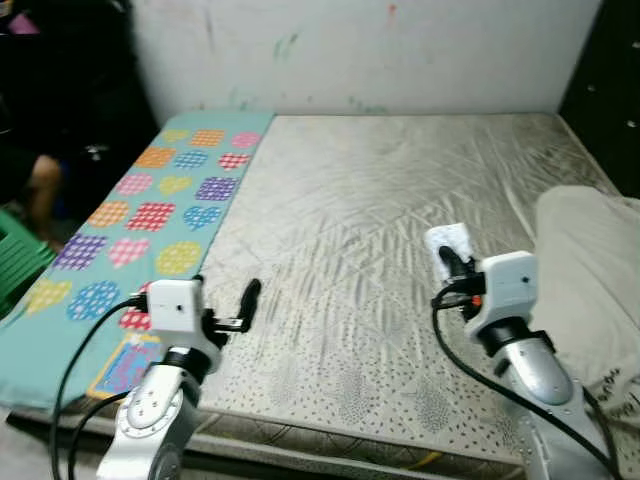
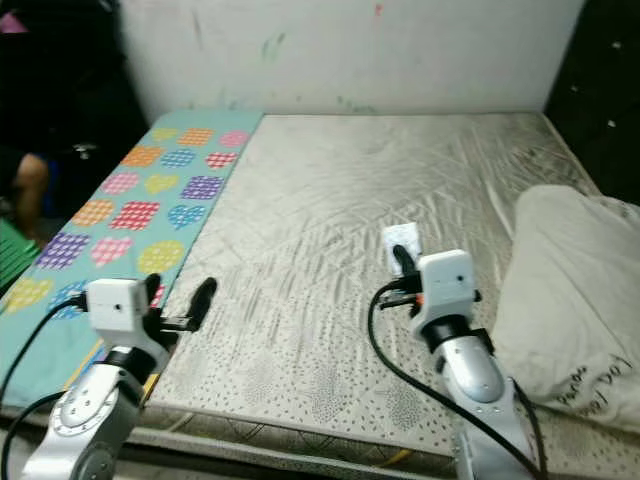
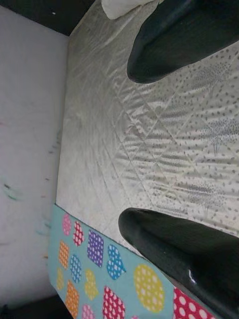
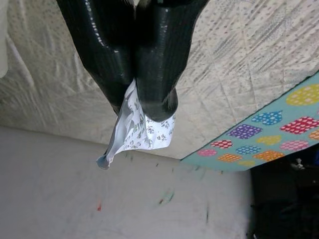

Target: Clean up the room

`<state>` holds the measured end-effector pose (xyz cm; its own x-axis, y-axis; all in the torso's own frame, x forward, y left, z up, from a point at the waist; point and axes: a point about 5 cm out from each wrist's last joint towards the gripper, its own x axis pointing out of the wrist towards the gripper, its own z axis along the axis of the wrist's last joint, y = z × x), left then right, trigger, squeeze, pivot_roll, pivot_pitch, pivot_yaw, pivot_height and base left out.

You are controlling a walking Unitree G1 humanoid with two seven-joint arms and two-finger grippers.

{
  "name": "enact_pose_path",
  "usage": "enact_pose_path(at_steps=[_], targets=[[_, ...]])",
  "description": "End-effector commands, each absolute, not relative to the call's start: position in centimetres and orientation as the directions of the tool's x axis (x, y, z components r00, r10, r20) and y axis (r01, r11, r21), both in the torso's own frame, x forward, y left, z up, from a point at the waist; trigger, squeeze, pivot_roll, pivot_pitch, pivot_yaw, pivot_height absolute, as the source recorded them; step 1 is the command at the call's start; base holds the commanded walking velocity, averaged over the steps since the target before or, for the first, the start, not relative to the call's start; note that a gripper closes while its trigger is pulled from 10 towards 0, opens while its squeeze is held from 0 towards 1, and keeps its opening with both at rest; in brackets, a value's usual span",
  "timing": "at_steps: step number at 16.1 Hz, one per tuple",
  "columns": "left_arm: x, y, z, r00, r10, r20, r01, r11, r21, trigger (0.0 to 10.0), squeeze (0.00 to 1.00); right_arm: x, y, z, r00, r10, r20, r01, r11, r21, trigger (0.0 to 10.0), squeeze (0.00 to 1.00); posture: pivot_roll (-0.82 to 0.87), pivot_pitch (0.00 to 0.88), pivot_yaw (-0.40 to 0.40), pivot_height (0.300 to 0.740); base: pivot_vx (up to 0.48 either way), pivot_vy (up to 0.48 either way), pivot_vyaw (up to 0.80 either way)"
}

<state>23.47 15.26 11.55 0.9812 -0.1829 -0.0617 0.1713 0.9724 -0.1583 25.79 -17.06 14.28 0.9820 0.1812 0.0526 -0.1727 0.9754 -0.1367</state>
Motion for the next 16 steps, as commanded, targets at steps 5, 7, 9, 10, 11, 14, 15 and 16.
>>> enact_pose_path(at_steps=[5,7,9,10,11,14,15,16], targets=[[23.32,15.71,11.18,0.979,-0.182,-0.087,0.167,0.974,-0.152,10.0,0.0,25.99,-16.57,14.61,0.976,0.207,0.066,-0.196,0.97,-0.144,10.0,0.0,-0.21,0.0,0.06,0.74,0.0,0.384,0.0],[23.32,15.67,11.19,0.979,-0.184,-0.086,0.17,0.974,-0.152,10.0,0.0,26.01,-16.52,14.6,0.975,0.211,0.066,-0.2,0.97,-0.142,10.0,0.0,-0.21,0.0,0.06,0.74,0.0,0.48,0.0],[23.32,15.64,11.2,0.979,-0.186,-0.085,0.172,0.973,-0.152,10.0,0.0,26.03,-16.45,14.55,0.974,0.217,0.063,-0.206,0.968,-0.145,10.0,0.0,-0.21,0.0,0.059,0.74,0.0,0.48,0.0],[23.32,15.62,11.2,0.979,-0.187,-0.086,0.173,0.973,-0.153,10.0,0.0,26.05,-16.39,14.56,0.973,0.224,0.064,-0.212,0.965,-0.153,10.0,0.0,-0.21,0.0,0.058,0.74,0.0,0.48,0.0],[23.34,15.6,11.22,0.979,-0.188,-0.085,0.173,0.973,-0.154,10.0,0.0,26.07,-16.36,14.55,0.972,0.226,0.064,-0.214,0.964,-0.158,10.0,0.0,-0.21,0.0,0.057,0.74,0.0,0.48,0.0],[23.39,15.57,11.26,0.979,-0.187,-0.083,0.173,0.973,-0.156,10.0,0.0,26.04,-16.38,14.42,0.972,0.226,0.058,-0.214,0.962,-0.171,10.0,0.0,-0.21,0.0,0.056,0.74,0.0,0.48,0.0],[23.41,15.55,11.25,0.979,-0.187,-0.082,0.172,0.973,-0.156,10.0,0.0,26.02,-16.38,14.38,0.972,0.228,0.057,-0.215,0.961,-0.174,10.0,0.0,-0.22,0.0,0.055,0.74,0.0,0.48,0.0],[23.41,15.53,11.25,0.979,-0.187,-0.081,0.173,0.972,-0.157,10.0,0.0,26.01,-16.35,14.38,0.971,0.231,0.056,-0.218,0.96,-0.178,10.0,0.0,-0.22,0.0,0.055,0.74,0.0,0.48,0.0]])
